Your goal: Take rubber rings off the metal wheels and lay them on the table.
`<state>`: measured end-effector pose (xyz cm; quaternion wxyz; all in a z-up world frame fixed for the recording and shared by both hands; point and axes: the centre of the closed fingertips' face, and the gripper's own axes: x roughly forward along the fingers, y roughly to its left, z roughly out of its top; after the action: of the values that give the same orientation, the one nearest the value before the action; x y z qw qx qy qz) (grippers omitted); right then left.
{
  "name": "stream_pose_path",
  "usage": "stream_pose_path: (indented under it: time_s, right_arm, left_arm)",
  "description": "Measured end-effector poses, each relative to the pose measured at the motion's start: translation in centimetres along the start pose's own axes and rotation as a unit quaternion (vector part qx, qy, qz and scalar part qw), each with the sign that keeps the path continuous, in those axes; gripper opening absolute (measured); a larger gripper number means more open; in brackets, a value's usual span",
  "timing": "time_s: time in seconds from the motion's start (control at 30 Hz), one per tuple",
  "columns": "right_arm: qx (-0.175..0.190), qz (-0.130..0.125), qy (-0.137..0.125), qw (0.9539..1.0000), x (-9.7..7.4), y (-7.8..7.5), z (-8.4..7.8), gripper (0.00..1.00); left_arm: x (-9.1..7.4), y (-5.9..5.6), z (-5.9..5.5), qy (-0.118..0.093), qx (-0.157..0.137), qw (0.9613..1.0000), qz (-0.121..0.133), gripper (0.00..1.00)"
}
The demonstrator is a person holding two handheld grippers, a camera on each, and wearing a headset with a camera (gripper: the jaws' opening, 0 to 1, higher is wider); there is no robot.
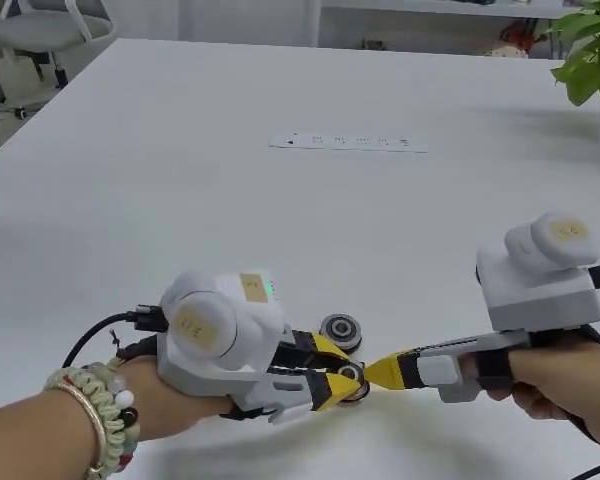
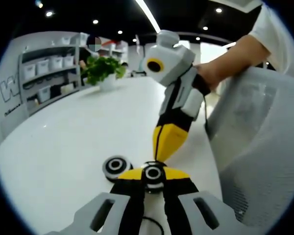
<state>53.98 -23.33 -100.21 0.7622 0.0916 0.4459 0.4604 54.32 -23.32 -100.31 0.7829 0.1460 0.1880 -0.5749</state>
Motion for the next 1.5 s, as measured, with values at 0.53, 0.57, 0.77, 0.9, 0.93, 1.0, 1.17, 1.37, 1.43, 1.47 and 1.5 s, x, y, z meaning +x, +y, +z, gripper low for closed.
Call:
stream_pose_path:
  time_s: [0.53,0.57,0.77,0.9,0.93,1.0,1.17,1.37,1.43,1.47,1.5]
  right_arm:
    - [-0.003,0.013,-0.005,0.9999,0.1,0.3,0.2,0.00]
    - [-0.004,0.013,-0.005,0.9999,0.0,0.3,0.2,0.00]
    - [-0.007,0.014,-0.007,0.9998,-0.1,0.3,0.3,0.00]
    - [-0.008,0.016,-0.009,0.9998,-0.1,0.5,0.3,0.00]
    - [-0.008,0.016,-0.009,0.9998,-0.1,0.5,0.3,0.00]
    - [-0.008,0.018,-0.010,0.9997,-0.1,0.6,0.4,0.00]
    - [-0.009,0.022,-0.012,0.9997,-0.1,0.9,0.4,0.00]
    - [-0.007,0.024,-0.013,0.9996,-0.1,1.0,0.5,0.00]
    - [-0.008,0.024,-0.013,0.9996,-0.2,1.1,0.5,0.00]
    - [-0.006,0.029,-0.013,0.9995,-0.2,1.2,0.5,0.00]
    - [-0.004,0.031,-0.014,0.9994,-0.2,1.3,0.5,0.00]
  left_arm:
    - [0.0,0.0,0.0,-0.002,-0.001,1.0000,0.000,0.14]
    - [0.0,0.0,0.0,-0.002,-0.001,1.0000,0.000,0.14]
    - [0.1,0.1,0.0,-0.001,-0.001,1.0000,0.001,0.14]
    - [0.1,0.1,0.0,-0.001,-0.001,1.0000,0.000,0.14]
    - [0.1,0.1,0.0,-0.001,-0.001,1.0000,0.001,0.14]
    - [0.1,0.1,0.0,-0.001,-0.001,1.0000,0.000,0.14]
    - [0.1,0.1,0.0,-0.002,-0.001,1.0000,0.001,0.14]
    - [0.1,0.1,0.0,-0.002,-0.001,1.0000,0.002,0.14]
    - [0.1,0.1,0.0,-0.002,-0.001,1.0000,0.002,0.14]
    - [0.1,0.1,0.0,-0.002,-0.002,1.0000,0.002,0.14]
    - [0.1,0.1,0.0,-0.002,-0.002,1.0000,0.003,0.14]
